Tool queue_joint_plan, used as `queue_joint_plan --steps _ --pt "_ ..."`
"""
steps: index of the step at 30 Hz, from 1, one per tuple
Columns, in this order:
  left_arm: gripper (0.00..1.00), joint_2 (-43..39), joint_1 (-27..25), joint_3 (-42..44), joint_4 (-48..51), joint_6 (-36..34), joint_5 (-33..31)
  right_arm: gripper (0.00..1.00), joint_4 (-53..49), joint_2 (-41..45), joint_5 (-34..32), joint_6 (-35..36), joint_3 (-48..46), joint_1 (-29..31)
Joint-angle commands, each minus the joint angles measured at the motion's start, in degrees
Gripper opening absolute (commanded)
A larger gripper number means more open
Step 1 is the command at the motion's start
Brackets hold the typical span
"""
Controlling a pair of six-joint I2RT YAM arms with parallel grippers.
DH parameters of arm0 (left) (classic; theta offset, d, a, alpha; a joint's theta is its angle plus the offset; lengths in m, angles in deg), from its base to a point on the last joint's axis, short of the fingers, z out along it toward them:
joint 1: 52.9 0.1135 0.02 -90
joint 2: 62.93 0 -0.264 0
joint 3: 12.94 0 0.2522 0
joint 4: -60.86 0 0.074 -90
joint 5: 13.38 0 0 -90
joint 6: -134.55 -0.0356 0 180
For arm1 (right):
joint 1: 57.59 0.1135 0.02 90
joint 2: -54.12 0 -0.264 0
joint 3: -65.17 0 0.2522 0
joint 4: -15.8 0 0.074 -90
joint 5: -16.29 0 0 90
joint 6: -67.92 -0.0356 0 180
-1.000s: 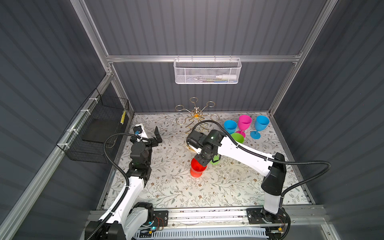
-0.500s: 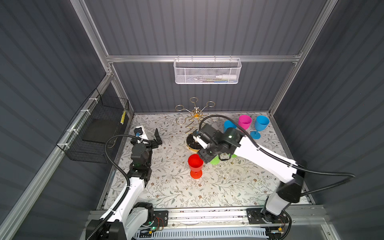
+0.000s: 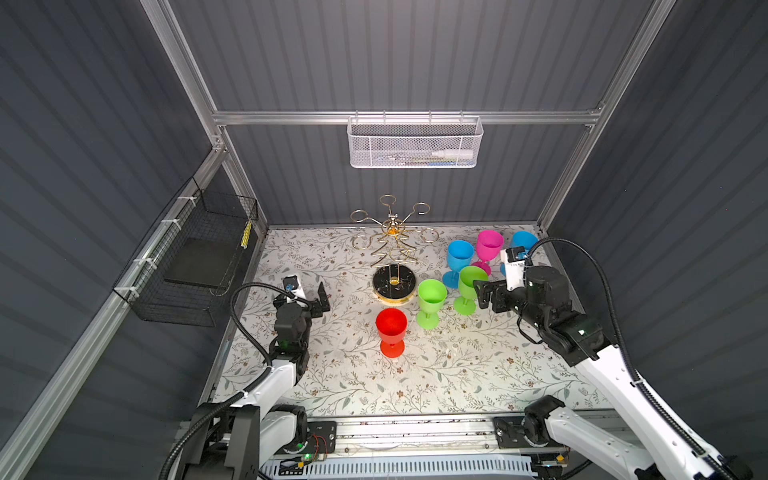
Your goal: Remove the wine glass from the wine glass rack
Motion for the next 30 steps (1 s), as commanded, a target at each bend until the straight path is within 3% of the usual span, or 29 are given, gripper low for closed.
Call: queue_joint_plan --steps 1,7,16,26,30 --pt "1.00 3.17 0.26 1.31 -8.61 -2.15 0.90 0.99 11.11 0.97 -0.56 1.07 -4.98 -5.67" --pt "1.00 12.01 0.26 3.61 -19.53 -2.35 1.84 0.99 27.10 1.32 -1.40 1.63 -18.30 -12.77" --pt "1.00 11.26 0.26 2.71 -13.99 -4.78 0.80 0.99 51.04 -6.39 -1.81 3.00 -30.80 -18.84" --pt "1.00 27.04 0.26 3.60 -31.27 -8.03 0.25 0.99 78.06 -19.76 2.94 5.79 -38.89 -22.71" --pt "1.00 35.77 0.26 4.41 -43.36 -8.35 -0.05 0.99 89.54 -26.69 5.37 7.13 -40.84 -22.90"
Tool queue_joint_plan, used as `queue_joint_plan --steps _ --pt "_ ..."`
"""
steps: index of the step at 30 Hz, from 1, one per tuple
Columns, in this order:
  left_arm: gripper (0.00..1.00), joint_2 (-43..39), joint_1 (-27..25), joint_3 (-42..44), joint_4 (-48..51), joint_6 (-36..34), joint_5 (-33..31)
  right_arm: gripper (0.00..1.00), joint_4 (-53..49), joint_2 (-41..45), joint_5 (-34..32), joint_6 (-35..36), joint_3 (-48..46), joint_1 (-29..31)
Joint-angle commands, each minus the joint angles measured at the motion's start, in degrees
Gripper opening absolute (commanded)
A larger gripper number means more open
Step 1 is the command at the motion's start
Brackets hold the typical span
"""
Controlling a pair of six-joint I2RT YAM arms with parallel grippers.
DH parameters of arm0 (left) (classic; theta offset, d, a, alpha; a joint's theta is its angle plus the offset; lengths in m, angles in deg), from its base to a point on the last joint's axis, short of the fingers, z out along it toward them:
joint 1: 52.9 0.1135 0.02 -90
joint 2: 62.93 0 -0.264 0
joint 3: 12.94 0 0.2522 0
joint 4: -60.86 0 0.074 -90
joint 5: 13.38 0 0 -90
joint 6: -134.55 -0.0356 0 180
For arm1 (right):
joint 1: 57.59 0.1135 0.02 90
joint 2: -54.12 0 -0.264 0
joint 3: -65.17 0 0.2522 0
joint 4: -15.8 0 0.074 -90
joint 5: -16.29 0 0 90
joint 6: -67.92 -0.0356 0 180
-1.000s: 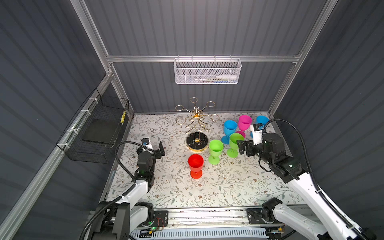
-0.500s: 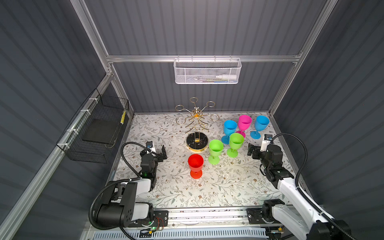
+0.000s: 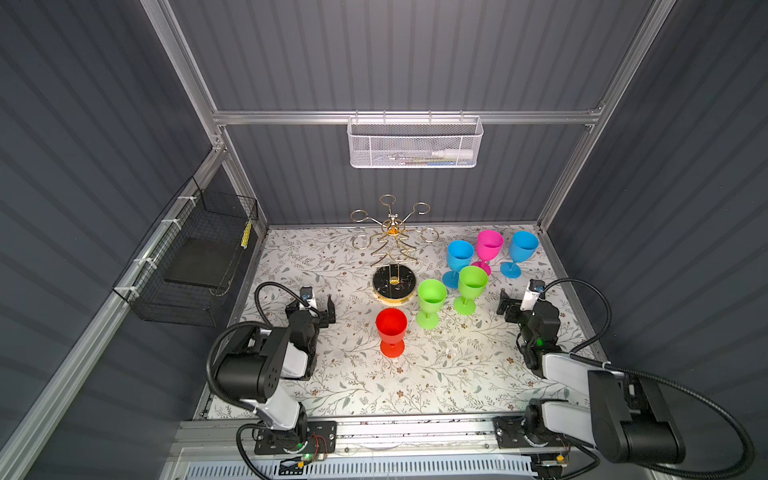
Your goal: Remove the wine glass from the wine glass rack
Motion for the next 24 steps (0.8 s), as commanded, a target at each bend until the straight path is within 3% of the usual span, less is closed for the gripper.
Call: queue_joint_plan --steps 1,5,15,24 --pt "1.00 4.54 0.26 0.93 -12.00 -1.51 -1.22 0.99 17.49 -5.21 2.86 1.72 -2.27 -0.21" --pt "1.00 4.04 0.26 -0.66 -8.26 -1.81 -0.91 0.99 28.77 -12.49 3.44 1.96 -3.98 -0.22" --pt "1.00 3.93 0.26 -0.71 -7.80 -0.93 -3.12 0.99 11.30 -9.28 2.26 1.74 2.73 0.06" --pt "1.00 4.04 0.03 -0.49 -8.35 -0.70 -4.36 0.99 16.53 -9.39 6.45 3.68 -0.02 0.38"
